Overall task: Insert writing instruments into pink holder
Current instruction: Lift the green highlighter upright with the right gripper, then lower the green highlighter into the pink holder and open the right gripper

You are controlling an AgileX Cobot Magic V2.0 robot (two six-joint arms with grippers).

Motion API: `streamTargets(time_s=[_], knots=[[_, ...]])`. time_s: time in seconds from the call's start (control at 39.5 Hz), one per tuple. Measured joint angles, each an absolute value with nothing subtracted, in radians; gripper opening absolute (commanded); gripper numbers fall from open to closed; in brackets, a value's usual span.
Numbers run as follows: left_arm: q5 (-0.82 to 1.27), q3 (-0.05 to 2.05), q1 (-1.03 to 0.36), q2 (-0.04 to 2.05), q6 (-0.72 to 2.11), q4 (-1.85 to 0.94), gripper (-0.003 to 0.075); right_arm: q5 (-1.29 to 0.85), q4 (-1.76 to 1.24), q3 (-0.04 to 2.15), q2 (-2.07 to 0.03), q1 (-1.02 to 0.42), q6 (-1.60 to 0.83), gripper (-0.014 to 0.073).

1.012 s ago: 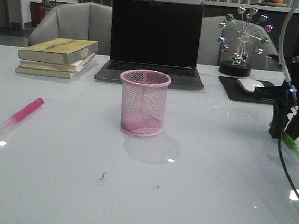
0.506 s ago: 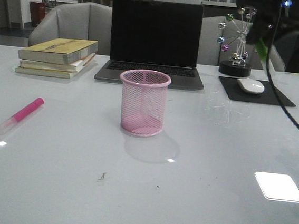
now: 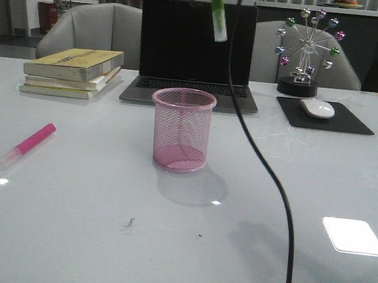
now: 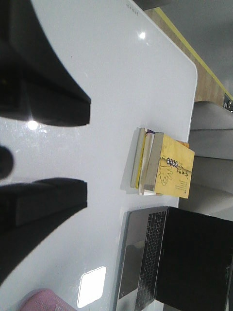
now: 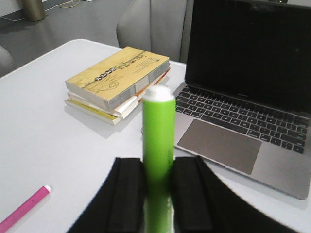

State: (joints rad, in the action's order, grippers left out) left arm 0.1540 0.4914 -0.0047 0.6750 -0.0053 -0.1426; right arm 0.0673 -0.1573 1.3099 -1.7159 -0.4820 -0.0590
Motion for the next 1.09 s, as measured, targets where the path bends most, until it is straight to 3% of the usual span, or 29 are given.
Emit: streamTargets(time_s=[0.33,0.73,0.81,0.96,1.01,1.09], knots=[[0.154,0.491,-0.005,0.675,-0.005,-0.143,0.0353,0.238,-0.161,1.274,-1.886,-0.550,-0.059,0.0027],[0.154,0.491,-0.005,0.675,-0.005,-0.139,0.0365,0.265,-0.162,1.273,-1.929,-0.564,-0.059,0.0038],[0.154,0.491,-0.005,0.675,-0.005,-0.139,0.0381,0.259,-0.162,1.273,-1.929,-0.564,-0.059,0.0112],[0.154,0.491,-0.005,0.675,-0.005,-0.137,0.0388,0.179,-0.163,1.273,-1.929,-0.564,-0.059,0.0391],[0.154,0.491,-0.005,0.675,-0.005,-0.137,0.0388,0.153,-0.163,1.273,-1.929,-0.564,-0.059,0.0447],[0.154,0.491,-0.005,0.675,-0.005,-0.137,0.0388,0.128,-0.163,1.273,-1.929,-0.564,-0.059,0.0458]])
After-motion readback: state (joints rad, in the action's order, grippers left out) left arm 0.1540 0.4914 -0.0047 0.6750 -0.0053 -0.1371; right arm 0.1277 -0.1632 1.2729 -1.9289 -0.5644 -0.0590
